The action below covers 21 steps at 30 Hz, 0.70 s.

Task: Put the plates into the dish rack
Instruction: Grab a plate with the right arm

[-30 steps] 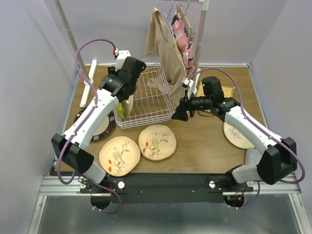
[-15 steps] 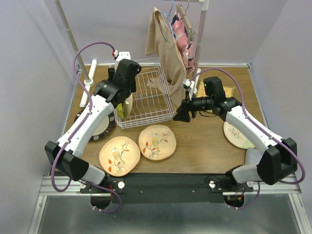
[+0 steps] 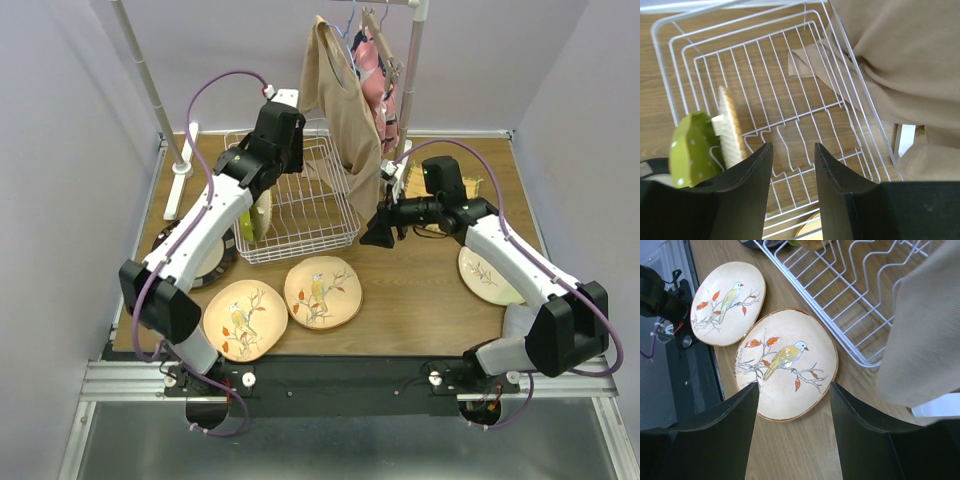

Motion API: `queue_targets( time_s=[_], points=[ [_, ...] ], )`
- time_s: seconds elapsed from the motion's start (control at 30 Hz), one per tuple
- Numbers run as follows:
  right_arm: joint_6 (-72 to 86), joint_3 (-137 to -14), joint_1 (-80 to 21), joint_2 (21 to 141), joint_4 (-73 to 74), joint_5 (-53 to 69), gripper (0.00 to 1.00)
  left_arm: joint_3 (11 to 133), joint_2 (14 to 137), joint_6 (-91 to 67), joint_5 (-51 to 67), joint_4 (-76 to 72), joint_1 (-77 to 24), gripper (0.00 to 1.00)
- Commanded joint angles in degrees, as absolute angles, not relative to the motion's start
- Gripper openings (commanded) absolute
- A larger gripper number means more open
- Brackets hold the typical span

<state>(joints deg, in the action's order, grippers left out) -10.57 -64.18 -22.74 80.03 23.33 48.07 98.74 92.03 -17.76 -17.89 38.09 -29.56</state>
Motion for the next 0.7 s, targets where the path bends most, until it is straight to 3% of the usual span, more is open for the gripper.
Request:
queue_targets(
  time_s=[0.0, 0.27, 0.67],
  points=[
    [-10.9, -64.2, -20.9, 79.7, 24.3, 48.7, 0.67, 102.7, 98.1, -17.4, -13.3, 36.5, -28.7, 0.47],
    [-10.9, -64.2, -20.0, 79.5, 24.4, 49.0, 0.67, 105.9, 103.5, -17.3, -13.0, 36.9, -24.8, 0.47],
    [-11.0, -64.0, -19.4, 79.6, 24.4, 49.1, 0.67, 100.1, 102.6, -17.3, -13.9, 35.4, -20.2, 0.47]
  ],
)
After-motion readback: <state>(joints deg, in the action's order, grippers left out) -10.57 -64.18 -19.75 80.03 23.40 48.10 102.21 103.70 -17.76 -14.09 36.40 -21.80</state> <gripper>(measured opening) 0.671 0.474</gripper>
